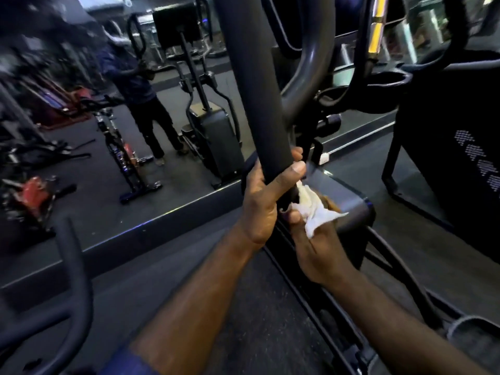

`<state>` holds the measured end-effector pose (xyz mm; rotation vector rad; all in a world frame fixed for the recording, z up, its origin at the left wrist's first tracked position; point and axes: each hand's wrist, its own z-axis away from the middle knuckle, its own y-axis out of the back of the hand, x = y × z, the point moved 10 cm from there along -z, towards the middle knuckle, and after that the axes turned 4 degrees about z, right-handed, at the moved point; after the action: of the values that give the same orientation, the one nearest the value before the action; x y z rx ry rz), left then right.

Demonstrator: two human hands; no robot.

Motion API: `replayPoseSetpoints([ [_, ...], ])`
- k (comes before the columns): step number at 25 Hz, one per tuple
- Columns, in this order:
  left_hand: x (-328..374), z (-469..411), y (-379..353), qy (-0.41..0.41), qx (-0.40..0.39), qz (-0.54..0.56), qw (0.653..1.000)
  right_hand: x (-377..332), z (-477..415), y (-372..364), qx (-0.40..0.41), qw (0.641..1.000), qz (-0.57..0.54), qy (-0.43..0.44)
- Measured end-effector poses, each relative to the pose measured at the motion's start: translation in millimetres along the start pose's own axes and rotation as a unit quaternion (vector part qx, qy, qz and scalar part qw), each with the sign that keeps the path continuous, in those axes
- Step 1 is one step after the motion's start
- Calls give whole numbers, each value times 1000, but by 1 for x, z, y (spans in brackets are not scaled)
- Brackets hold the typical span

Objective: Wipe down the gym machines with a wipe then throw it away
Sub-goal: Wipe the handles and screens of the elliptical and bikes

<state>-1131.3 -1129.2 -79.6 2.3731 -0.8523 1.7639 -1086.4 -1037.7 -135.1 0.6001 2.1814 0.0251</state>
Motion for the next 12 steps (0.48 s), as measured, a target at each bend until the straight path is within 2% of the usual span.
replayPoseSetpoints([
  [1, 3, 1, 0, -15, 15, -3, 1000, 9, 1, 7, 8, 994, -98, -35],
  [3, 6, 3, -5, -29, 44, 1, 999, 33, -4, 24, 21, 976, -191, -104],
  [5, 7, 5, -4, -48, 78, -25, 995, 43, -22, 47, 18, 991, -99, -88],
  [8, 9, 11, -1, -73, 127, -44, 988, 22, -44, 56, -7, 998, 62, 8],
  [10, 8, 14, 2, -70, 160, -51, 983, -5, -44, 36, -62, 998, 19, 18],
  [12, 7, 18, 8, -41, 190, -43, 980, -25, -21, 6, -149, 982, -110, -38],
])
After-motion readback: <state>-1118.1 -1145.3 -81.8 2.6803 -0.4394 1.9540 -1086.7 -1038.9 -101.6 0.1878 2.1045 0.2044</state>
